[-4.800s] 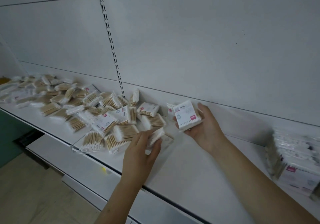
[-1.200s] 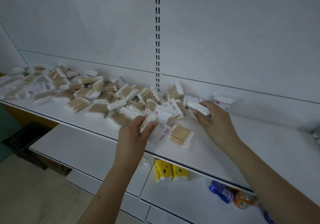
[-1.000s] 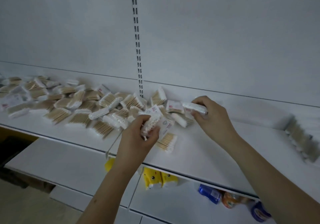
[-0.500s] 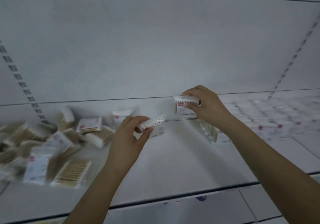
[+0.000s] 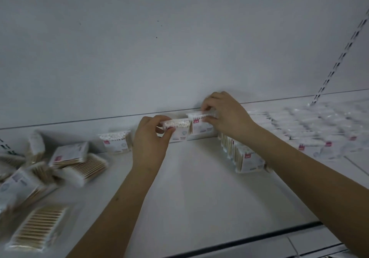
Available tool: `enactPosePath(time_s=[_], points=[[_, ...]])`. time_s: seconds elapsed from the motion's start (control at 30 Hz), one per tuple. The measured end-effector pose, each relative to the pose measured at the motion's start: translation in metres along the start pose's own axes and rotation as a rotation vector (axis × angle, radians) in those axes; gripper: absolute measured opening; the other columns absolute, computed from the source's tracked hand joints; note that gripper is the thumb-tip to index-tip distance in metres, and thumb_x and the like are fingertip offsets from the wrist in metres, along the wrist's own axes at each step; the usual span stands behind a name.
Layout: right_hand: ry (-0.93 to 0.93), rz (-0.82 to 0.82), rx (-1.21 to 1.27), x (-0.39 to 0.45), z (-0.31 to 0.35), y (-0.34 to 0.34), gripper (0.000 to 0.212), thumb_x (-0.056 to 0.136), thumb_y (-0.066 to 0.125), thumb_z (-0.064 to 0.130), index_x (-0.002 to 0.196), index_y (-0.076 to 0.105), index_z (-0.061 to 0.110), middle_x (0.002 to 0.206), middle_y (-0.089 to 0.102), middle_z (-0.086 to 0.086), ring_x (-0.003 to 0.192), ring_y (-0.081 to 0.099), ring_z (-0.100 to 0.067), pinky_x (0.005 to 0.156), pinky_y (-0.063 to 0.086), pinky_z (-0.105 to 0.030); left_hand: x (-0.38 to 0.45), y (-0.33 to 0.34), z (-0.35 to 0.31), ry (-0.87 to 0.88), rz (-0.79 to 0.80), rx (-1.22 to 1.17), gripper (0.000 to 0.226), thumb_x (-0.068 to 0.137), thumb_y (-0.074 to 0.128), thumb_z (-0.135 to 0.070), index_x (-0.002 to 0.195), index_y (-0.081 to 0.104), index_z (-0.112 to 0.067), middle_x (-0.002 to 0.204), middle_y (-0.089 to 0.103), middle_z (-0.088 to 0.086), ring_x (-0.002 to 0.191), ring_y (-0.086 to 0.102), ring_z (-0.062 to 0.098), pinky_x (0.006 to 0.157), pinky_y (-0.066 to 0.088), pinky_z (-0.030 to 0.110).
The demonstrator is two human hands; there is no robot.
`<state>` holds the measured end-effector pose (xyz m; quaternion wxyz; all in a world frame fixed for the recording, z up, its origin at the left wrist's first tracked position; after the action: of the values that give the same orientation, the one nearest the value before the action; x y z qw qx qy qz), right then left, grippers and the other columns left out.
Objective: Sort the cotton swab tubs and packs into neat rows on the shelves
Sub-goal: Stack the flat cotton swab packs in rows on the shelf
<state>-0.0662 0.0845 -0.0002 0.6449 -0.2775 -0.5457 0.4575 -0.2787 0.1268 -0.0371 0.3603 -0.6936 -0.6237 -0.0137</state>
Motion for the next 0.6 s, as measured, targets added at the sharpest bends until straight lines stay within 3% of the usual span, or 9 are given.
enactPosePath(time_s=[0.17, 0.27, 0.33, 0.4, 0.47, 0.6], points=[[0.019, -0.006, -0.122, 0.006, -0.003, -0.004, 0.015, 0.084, 0.076, 0.023, 0.096, 0.070, 0.017, 0.096, 0.064, 0.004, 0.093, 0.058, -0.017, 0.080, 0.046, -0.034, 0.010, -0.001, 0.011, -0.064, -0.041, -0.004, 0.023, 0.086, 0.077, -0.019, 0.103, 0.063, -0.025, 0.089, 0.065, -0.006, 0.074, 0.062, 0.000, 0.064, 0.039, 0.001], [0.006, 0.046, -0.373, 0.004, -0.009, 0.004, 0.007, 0.083, 0.073, 0.021, 0.085, 0.068, 0.017, 0.086, 0.066, 0.001, 0.084, 0.062, -0.023, 0.075, 0.033, -0.031, 0.008, 0.009, 0.017, -0.090, -0.041, -0.039, 0.023, 0.086, 0.075, -0.012, 0.102, 0.060, -0.020, 0.085, 0.065, -0.004, 0.073, 0.062, 0.000, 0.065, 0.045, 0.006], [-0.010, 0.104, -0.463, -0.001, -0.009, 0.017, 0.017, 0.073, 0.080, 0.018, 0.073, 0.064, 0.017, 0.074, 0.064, 0.000, 0.071, 0.062, -0.025, 0.071, 0.032, -0.031, 0.000, 0.020, 0.029, -0.126, -0.021, -0.044, 0.023, 0.085, 0.075, -0.012, 0.100, 0.059, -0.019, 0.084, 0.065, -0.004, 0.074, 0.063, 0.004, 0.069, 0.053, 0.020], [-0.047, 0.122, -0.449, -0.002, -0.007, 0.025, 0.025, 0.060, 0.086, 0.008, 0.064, 0.061, 0.014, 0.062, 0.059, -0.002, 0.058, 0.059, -0.026, 0.065, 0.032, -0.029, -0.008, 0.028, 0.042, -0.197, -0.019, -0.054, 0.018, 0.084, 0.077, -0.015, 0.092, 0.061, -0.018, 0.082, 0.066, -0.005, 0.074, 0.064, 0.004, 0.069, 0.051, 0.016], [-0.071, 0.084, -0.427, 0.002, -0.005, 0.022, 0.021, 0.063, 0.083, 0.005, 0.067, 0.064, 0.013, 0.065, 0.061, -0.002, 0.061, 0.060, -0.027, 0.066, 0.028, -0.028, -0.008, 0.030, 0.048, -0.248, -0.024, -0.091, 0.015, 0.084, 0.078, -0.018, 0.084, 0.063, -0.017, 0.079, 0.067, -0.007, 0.071, 0.062, -0.002, 0.064, 0.043, 0.005], [-0.051, 0.097, -0.456, 0.005, -0.004, 0.020, 0.010, 0.078, 0.074, 0.012, 0.085, 0.066, 0.015, 0.083, 0.066, 0.000, 0.080, 0.062, -0.025, 0.070, 0.025, -0.030, -0.005, 0.036, 0.045, -0.222, 0.011, -0.163, 0.013, 0.084, 0.079, -0.019, 0.083, 0.067, -0.017, 0.076, 0.067, -0.008, 0.068, 0.060, -0.006, 0.067, 0.045, 0.005]])
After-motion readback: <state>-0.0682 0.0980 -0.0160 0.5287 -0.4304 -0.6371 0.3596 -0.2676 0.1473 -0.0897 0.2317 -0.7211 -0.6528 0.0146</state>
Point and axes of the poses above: each hand's wrist, its own x-axis towards the middle knuckle, its own y-axis out of the palm, z = x × y, the point moved 5 cm from there along x, towards the middle knuckle
